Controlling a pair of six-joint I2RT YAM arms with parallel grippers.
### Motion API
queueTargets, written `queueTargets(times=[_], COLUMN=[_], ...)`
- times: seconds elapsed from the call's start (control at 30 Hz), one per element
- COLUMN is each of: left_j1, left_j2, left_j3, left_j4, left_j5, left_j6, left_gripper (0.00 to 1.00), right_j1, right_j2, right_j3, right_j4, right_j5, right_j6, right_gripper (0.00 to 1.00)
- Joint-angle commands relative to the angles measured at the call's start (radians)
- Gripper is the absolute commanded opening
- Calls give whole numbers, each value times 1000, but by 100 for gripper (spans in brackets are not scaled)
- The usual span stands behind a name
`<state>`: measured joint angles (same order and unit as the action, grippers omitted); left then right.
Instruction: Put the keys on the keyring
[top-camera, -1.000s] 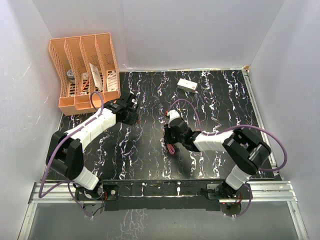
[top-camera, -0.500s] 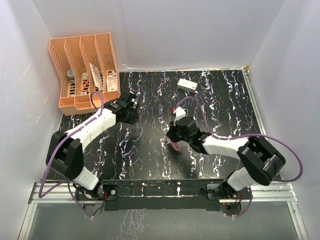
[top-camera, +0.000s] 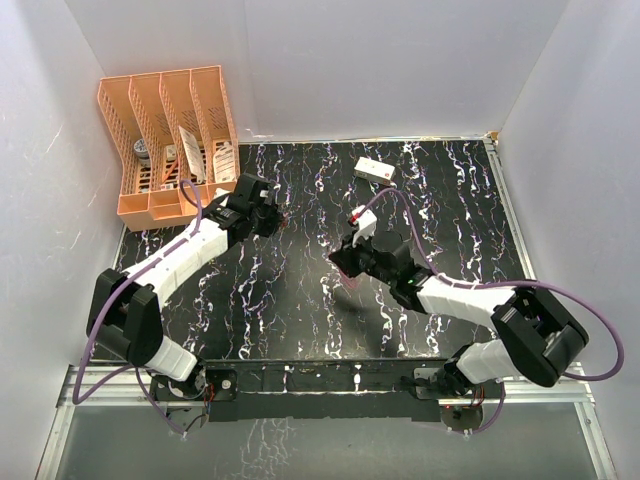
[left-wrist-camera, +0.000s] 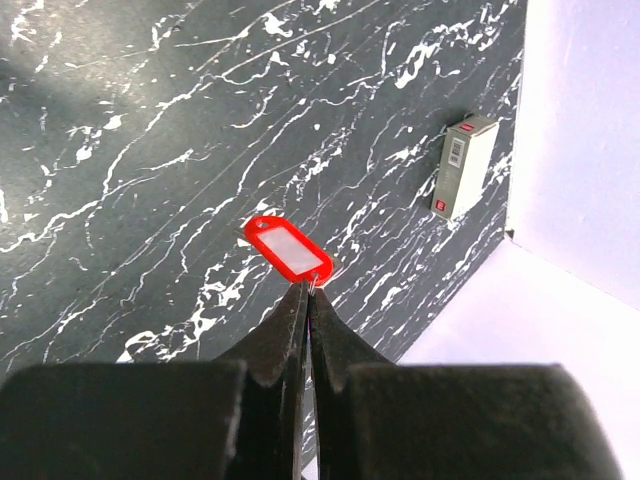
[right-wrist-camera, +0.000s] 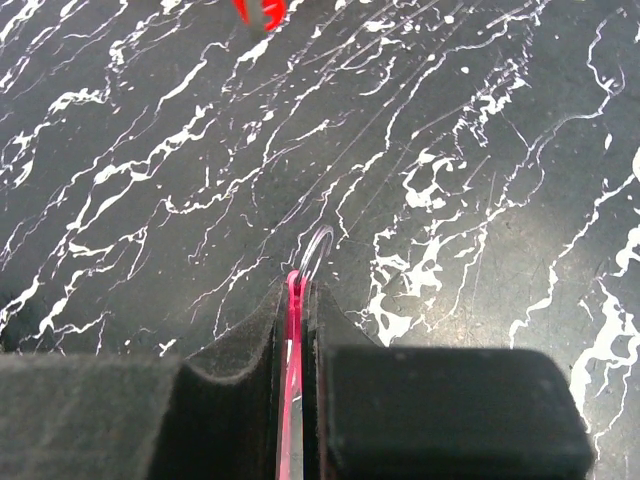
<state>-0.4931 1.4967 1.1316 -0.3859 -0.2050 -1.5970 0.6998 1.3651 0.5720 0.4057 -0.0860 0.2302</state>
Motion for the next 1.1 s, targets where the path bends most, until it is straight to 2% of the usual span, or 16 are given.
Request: queueTargets(times=[0.0,0.17,0.4,0.7,1.07], left_j1=[-15,-45,-76,-112,-146], left_j2=[-35,-46,-84,-123,-115], left_j3=[9,7,-10,-35,-46], left_j4=[47,76,105,93,123], left_j5=[22,23,24,-10,-23], left_j6=[20,23,26,15,-4], left_gripper=[0,0,0,0,0], right_j1=[-4,-5,-7,-7,-6], right_j2=[-49,-60,25,152,189], right_j3=[-65,-194,-215,-293,-328], right_j4=[230,506,691,1040,1196], right_j5=[-70,-135,-240,-213,-146], right_j6=[-110,-185,-203,-162,-165], right_gripper=[0,0,0,0,0])
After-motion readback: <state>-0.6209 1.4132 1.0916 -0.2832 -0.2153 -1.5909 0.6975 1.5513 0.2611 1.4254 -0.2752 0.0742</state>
